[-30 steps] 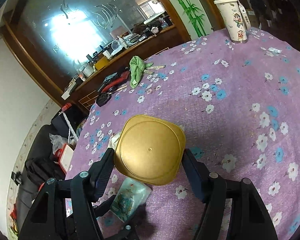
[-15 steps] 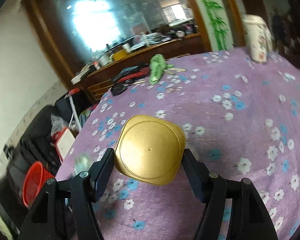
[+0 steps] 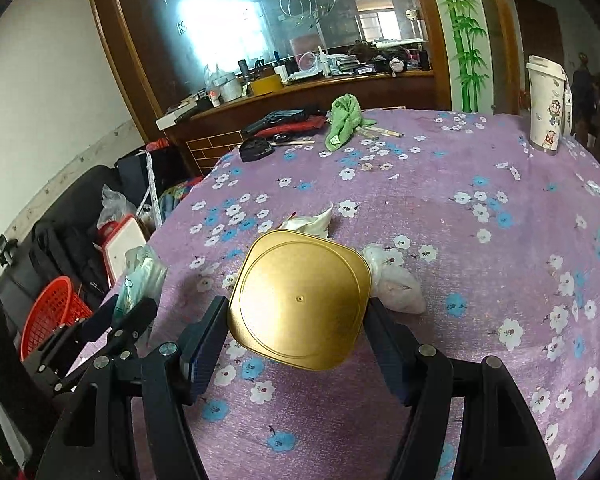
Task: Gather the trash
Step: 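Lift the wet-wipes packet with the left tool while the right tool lifts the yellow container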
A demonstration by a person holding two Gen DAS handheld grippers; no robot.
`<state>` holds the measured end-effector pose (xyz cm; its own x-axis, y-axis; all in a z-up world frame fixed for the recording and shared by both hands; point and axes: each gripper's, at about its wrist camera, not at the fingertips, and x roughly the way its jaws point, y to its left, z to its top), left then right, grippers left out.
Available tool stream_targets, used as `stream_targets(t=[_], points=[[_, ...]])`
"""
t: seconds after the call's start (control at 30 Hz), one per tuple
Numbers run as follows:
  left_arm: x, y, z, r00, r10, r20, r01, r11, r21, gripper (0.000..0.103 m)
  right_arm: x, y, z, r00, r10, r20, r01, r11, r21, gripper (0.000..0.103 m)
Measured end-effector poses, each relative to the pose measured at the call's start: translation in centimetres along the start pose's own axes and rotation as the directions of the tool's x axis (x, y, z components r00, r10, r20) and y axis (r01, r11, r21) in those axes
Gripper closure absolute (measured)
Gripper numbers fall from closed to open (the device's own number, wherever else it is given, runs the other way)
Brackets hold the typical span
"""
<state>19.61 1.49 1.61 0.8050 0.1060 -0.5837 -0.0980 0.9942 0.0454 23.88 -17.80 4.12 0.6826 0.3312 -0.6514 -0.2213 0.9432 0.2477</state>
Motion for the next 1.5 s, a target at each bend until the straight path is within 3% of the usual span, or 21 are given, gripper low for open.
stream_targets(t=[1.5], points=[[-1.3, 0.0, 0.5, 0.999, 0.012, 0.049, -0.013, 1.000, 0.017, 0.065, 0.0, 1.6, -0.6, 0.991, -0.122, 0.044, 0.127, 0.984, -0.127, 0.030]])
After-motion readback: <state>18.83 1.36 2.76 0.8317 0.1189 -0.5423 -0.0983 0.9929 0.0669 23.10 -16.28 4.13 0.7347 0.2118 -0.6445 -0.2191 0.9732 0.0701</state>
